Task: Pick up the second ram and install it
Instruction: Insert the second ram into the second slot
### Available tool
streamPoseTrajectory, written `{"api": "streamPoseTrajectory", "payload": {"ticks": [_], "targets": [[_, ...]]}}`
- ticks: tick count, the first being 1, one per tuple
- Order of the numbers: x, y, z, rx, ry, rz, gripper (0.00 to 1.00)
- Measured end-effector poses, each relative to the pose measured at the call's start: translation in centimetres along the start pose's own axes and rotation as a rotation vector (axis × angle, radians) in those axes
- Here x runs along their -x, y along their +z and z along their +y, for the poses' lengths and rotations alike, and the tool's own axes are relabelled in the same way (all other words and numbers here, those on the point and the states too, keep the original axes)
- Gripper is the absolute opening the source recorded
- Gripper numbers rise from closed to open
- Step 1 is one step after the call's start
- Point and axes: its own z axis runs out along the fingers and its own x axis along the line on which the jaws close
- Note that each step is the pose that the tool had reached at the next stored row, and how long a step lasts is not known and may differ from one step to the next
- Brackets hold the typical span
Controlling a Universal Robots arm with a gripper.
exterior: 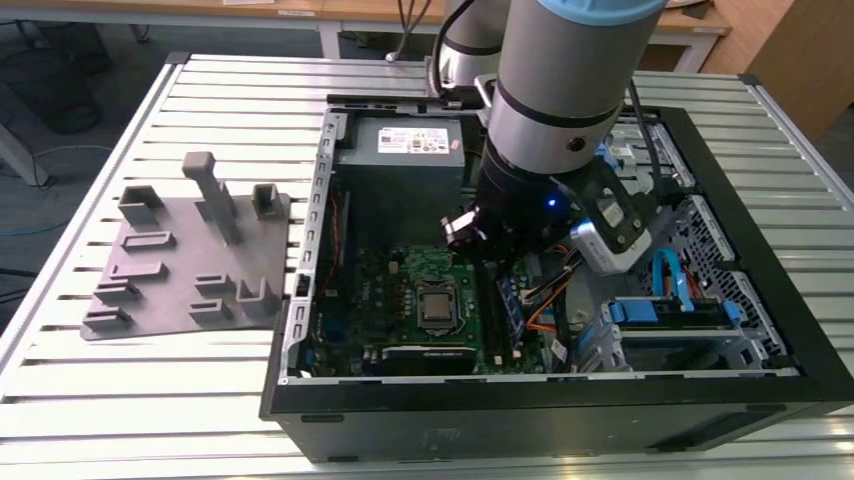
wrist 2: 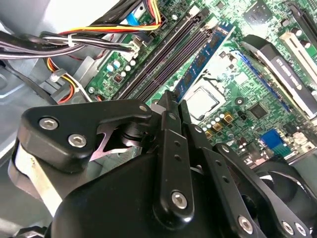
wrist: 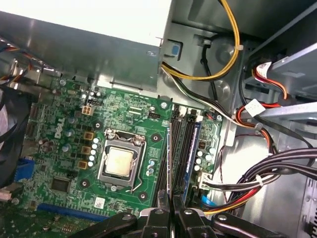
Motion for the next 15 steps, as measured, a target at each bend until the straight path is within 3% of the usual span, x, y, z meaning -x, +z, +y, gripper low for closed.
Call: {"api": "streamPoseTrajectory", "payload": {"ticks": [15], "targets": [[0.00, 0.02, 0.00, -0.0032, 0.091, -0.0039, 0.14]]}}
